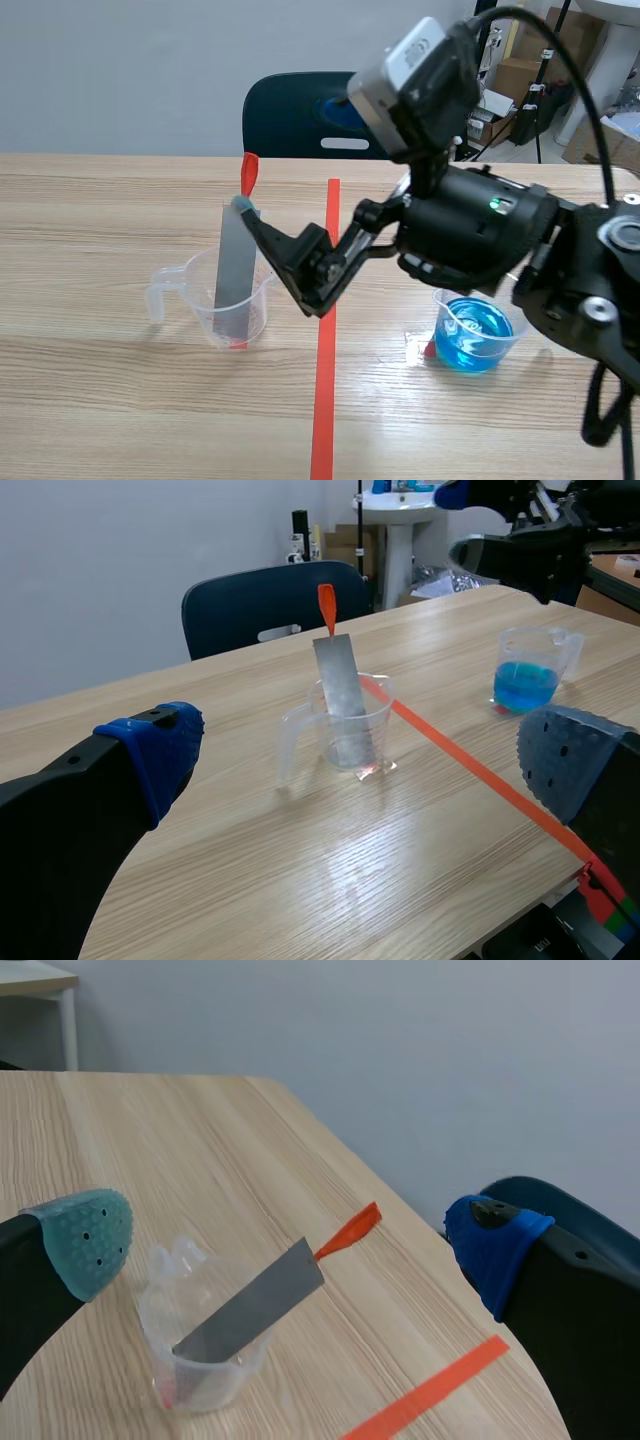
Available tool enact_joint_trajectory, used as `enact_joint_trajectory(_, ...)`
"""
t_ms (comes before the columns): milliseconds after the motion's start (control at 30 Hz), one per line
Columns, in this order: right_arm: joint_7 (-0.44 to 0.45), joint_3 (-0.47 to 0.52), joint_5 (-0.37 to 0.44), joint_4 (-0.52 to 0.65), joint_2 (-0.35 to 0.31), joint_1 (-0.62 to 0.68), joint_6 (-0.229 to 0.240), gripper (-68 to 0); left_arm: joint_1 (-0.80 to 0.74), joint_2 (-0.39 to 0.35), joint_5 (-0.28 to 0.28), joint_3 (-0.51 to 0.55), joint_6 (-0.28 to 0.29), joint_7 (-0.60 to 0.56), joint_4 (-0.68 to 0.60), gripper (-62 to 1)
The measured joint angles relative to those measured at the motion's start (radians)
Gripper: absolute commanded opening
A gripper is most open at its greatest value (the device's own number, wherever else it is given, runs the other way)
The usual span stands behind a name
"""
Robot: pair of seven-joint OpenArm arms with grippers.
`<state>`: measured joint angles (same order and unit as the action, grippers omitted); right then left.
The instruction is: Do the redox reaction experiment. return to the home posture
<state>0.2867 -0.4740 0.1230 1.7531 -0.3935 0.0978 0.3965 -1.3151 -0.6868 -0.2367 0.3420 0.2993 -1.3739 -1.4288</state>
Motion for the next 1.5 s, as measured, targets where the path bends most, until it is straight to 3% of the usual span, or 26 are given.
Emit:
enact_joint_trajectory(300, 0.075, 0.254, -0.011, 0.129, 0.0, 0.281, 0.01, 0.4, 0.0, 0.078, 0.005, 0.0, 0.0, 0.0, 0.0, 1.4)
enact_joint_trajectory(467, 0.144, 0.361, -0.021, 0.163, -0.016, 0.401, 0.113, 0.4, 0.0, 0.175, 0.138, 0.002, 0.0, 0.003, 0.0, 1.4)
enact_joint_trajectory(600, 0.244, 0.441, -0.022, 0.171, -0.046, 0.501, 0.17, 0.4, 0.014, 0.276, 0.195, 0.002, 0.0, 0.003, 0.0, 1.4)
enact_joint_trajectory(733, 0.307, 0.515, -0.022, 0.172, -0.047, 0.598, 0.173, 0.4, 0.035, 0.358, 0.245, 0.002, 0.0, 0.003, 0.0, 1.4)
enact_joint_trajectory(967, 0.319, 0.584, -0.064, 0.172, -0.047, 0.728, 0.173, 0.4, 0.081, 0.462, 0.379, 0.004, 0.0, 0.007, -0.042, 1.4)
enact_joint_trajectory(1167, 0.43, 0.654, -0.063, 0.172, -0.044, 0.826, 0.166, 0.4, 0.178, 0.549, 0.455, 0.037, 0.0, 0.159, -0.106, 1.4)
enact_joint_trajectory(1400, 0.5, 0.74, -0.068, 0.172, 0.048, 0.881, 0.165, 0.4, 0.283, 0.599, 0.465, 0.037, 0.002, 0.311, -0.146, 1.4)
enact_joint_trajectory(1500, 0.504, 0.742, -0.106, 0.172, 0.067, 0.884, 0.165, 0.4, 0.315, 0.601, 0.473, 0.037, 0.016, 0.362, -0.162, 1.4)
